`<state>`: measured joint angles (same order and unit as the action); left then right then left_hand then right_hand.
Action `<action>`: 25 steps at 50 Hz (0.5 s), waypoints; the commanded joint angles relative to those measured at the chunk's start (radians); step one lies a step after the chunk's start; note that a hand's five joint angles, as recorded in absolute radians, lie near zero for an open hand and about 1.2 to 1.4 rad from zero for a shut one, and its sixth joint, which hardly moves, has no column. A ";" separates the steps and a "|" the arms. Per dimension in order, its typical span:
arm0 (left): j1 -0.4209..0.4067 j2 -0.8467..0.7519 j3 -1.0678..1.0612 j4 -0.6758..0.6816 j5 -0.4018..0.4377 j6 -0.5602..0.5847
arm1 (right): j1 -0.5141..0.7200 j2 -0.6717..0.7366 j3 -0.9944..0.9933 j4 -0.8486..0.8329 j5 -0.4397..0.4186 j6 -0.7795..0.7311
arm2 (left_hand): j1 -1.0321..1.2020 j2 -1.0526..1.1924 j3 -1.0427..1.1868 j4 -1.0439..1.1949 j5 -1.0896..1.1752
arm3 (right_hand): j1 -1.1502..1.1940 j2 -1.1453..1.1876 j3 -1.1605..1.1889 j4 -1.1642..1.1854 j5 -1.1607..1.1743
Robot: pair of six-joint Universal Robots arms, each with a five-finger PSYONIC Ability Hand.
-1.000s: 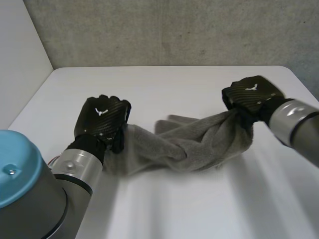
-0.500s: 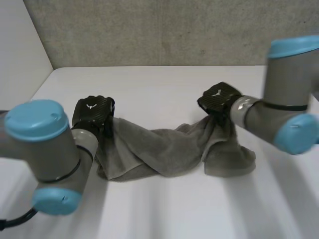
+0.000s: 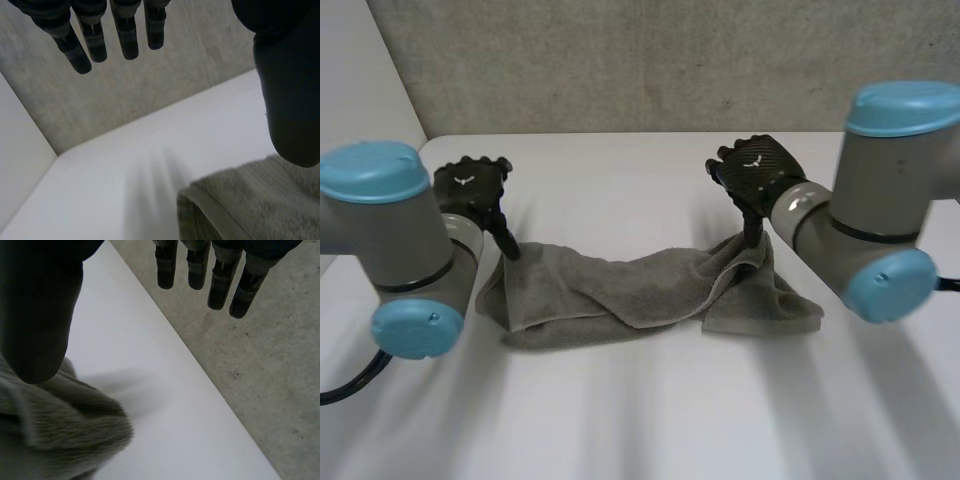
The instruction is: Fold the towel.
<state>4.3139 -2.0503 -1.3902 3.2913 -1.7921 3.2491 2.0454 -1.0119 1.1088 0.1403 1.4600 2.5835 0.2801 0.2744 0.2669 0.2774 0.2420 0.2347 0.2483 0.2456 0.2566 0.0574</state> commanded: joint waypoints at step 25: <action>-0.135 0.109 -0.368 0.163 0.065 0.210 | 0.001 -0.249 0.711 -0.247 -0.133 0.018 | 0.151 0.156 0.164 0.153 0.014 | 0.299 0.286 0.289 0.278 0.302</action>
<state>4.1701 -1.8563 -1.7969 3.3908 -1.7381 3.4453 2.0463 -1.3226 1.8229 -0.0397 1.3196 2.6011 0.4946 0.4859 0.4916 0.4938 0.4998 0.5360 0.5267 0.5314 0.5321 0.3668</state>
